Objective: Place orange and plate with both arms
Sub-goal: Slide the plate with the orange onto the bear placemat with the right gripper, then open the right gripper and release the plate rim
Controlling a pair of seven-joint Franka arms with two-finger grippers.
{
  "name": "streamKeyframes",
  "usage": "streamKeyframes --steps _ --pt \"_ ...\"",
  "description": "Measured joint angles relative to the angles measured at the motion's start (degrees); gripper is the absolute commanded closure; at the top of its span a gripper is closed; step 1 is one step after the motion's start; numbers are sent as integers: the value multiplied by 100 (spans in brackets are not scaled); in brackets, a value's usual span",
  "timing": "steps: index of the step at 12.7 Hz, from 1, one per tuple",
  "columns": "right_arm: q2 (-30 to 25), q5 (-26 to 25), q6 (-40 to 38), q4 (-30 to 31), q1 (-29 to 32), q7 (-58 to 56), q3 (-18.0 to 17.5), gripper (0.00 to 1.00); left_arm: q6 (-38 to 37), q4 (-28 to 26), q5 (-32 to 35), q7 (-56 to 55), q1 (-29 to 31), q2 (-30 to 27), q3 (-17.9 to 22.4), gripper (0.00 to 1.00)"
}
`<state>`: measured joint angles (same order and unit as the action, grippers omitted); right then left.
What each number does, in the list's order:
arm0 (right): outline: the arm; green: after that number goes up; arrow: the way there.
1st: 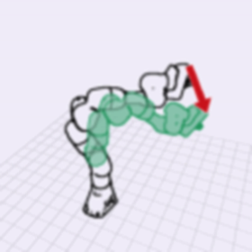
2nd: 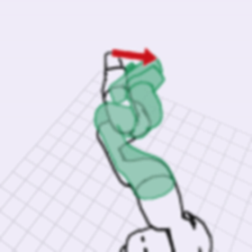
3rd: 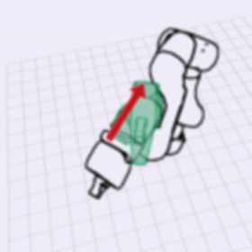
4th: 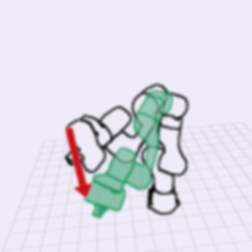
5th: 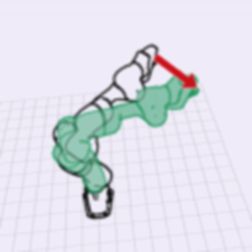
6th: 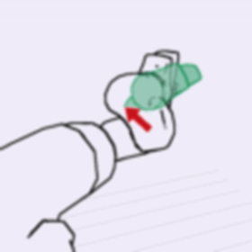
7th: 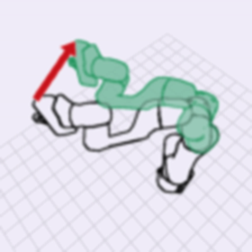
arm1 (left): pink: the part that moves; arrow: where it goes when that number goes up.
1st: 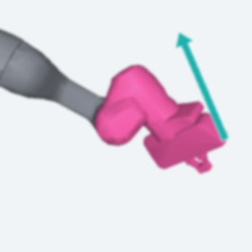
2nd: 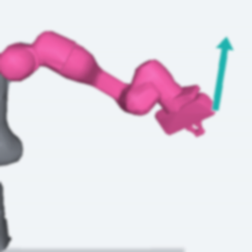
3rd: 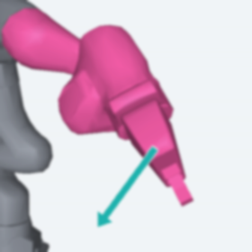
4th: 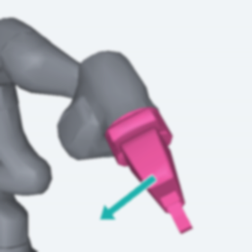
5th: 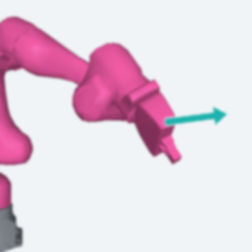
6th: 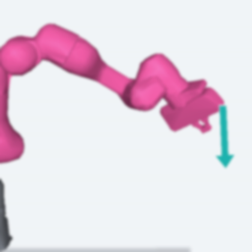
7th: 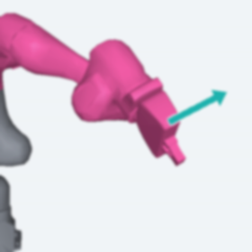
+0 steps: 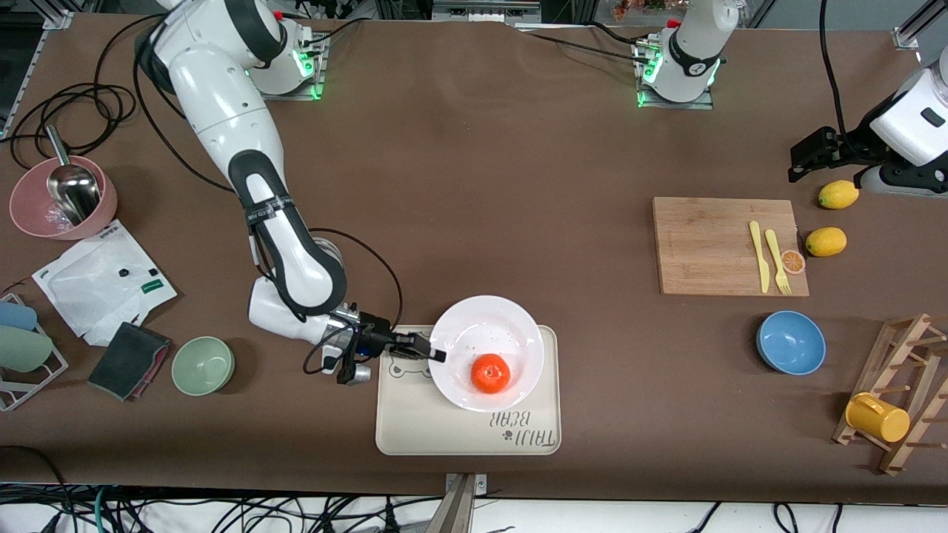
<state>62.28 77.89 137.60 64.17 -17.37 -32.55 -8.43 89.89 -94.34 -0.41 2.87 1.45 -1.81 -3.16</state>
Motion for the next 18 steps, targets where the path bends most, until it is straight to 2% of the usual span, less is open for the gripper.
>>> streamKeyframes --steps 4,12,13,15,18 --pt "492 0 0 -586 0 23 75 100 0 16 0 0 -1 0 -7 0" --pt "663 -11 0 -660 -35 -3 185 100 0 19 0 0 -1 0 -6 0" --pt "690 -14 0 -658 -54 -51 194 92 0 19 0 0 -1 0 -5 0" --pt "751 -14 0 -648 -72 -249 201 81 0 19 0 0 -1 0 -2 0" --pt "771 -44 0 -649 -55 -408 228 78 0 19 0 0 -1 0 -3 0"
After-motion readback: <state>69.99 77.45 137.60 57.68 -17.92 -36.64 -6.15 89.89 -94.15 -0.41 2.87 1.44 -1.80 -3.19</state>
